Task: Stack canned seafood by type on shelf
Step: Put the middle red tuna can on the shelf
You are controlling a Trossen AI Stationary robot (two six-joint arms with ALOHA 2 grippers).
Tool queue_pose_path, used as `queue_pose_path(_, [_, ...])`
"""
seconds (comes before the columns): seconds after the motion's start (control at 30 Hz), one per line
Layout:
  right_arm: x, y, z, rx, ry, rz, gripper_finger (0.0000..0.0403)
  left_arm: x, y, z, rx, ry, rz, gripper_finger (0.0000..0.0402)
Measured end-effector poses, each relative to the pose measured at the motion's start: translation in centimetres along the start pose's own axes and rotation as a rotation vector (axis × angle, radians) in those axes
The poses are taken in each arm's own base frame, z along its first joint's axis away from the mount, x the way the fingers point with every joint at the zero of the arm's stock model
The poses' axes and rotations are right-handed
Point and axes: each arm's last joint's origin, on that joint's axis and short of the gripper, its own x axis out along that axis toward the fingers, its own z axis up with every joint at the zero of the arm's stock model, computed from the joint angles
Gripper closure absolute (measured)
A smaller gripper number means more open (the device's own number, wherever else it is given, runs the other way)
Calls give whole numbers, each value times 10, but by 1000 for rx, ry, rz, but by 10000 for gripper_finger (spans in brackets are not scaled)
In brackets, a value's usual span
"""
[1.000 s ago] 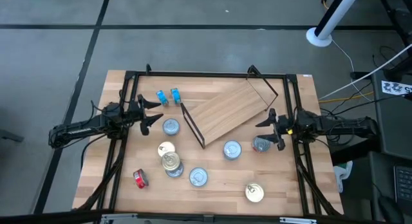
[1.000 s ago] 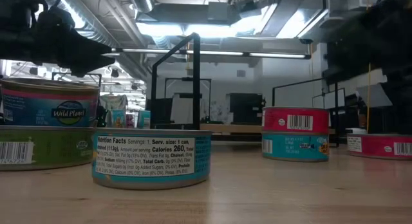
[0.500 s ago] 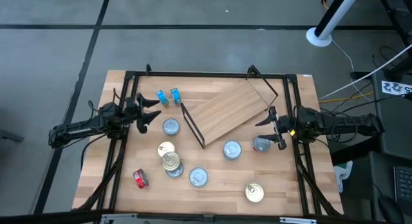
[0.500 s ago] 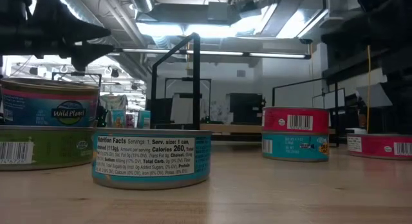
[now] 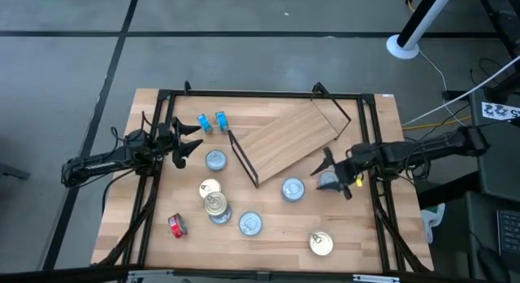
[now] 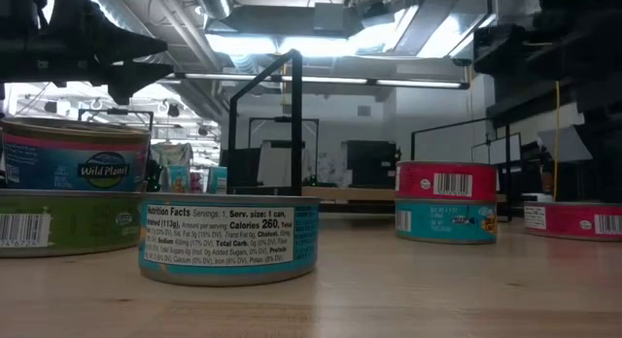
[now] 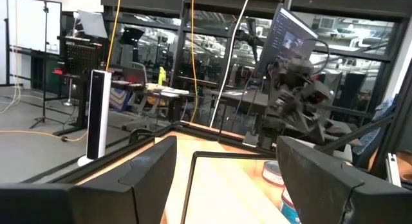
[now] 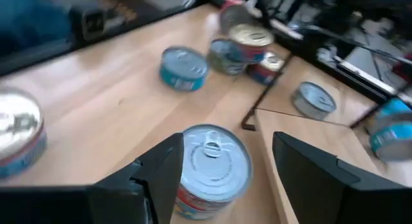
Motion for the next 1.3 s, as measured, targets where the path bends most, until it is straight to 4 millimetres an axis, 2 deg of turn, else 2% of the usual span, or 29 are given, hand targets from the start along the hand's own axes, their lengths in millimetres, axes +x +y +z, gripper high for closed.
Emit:
queue_pose_path(0.27, [39, 15, 7, -232, 177, 36, 164, 0, 0, 0, 0, 0, 0, 139])
queue_pose_path(0.57, [68, 26, 2, -322, 322, 86, 164, 0, 0, 0, 1, 1, 1, 139])
queue_pose_path(1.1, [80, 30, -12, -392, 435, 130, 166, 0, 0, -1, 2, 9, 2, 139])
queue_pose_path(1.3, [79, 31, -15, -411, 458, 150, 209, 0, 0, -1, 2, 9, 2, 139])
